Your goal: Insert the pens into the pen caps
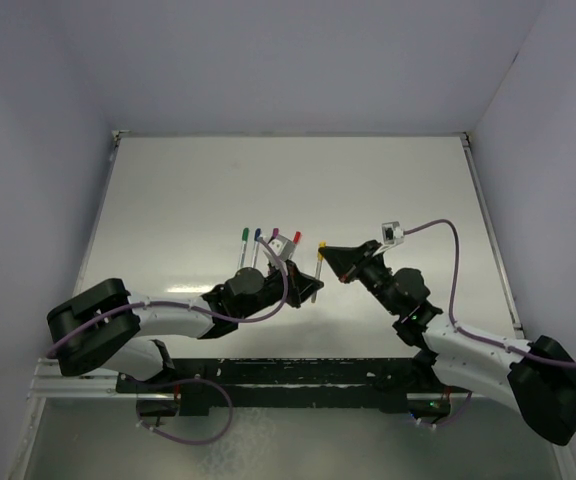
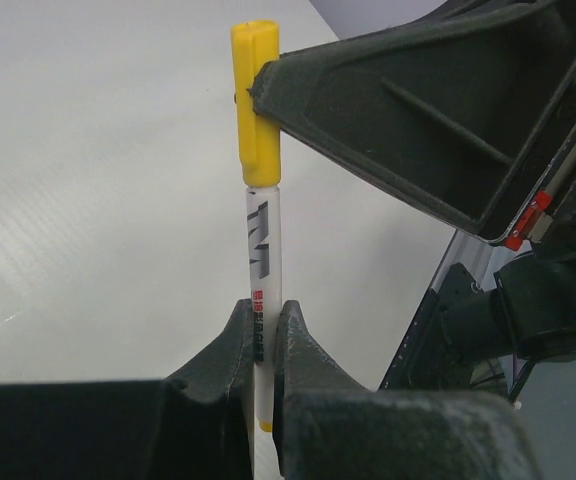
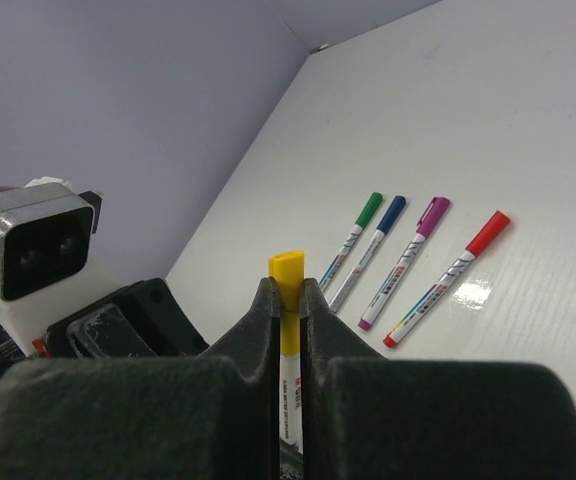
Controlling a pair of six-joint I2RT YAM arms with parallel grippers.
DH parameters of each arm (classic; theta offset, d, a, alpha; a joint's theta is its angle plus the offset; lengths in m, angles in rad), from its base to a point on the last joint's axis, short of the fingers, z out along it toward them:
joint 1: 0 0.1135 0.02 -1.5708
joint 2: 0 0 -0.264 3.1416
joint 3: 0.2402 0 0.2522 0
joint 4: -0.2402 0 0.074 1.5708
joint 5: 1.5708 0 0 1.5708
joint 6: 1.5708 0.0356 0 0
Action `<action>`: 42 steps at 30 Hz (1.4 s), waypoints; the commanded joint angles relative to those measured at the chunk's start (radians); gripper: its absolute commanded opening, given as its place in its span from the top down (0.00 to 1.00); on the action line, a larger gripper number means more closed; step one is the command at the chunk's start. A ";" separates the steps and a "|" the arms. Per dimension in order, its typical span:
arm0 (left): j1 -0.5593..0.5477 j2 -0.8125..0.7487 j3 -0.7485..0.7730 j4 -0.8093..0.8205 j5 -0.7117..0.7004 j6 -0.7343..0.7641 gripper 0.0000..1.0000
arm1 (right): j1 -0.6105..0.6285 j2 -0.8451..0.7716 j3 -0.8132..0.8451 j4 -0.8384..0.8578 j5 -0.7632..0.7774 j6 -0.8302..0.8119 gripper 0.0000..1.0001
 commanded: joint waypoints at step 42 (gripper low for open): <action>0.162 -0.098 0.104 0.260 -0.001 0.073 1.00 | 0.138 0.167 0.035 -0.319 -0.084 -0.099 1.00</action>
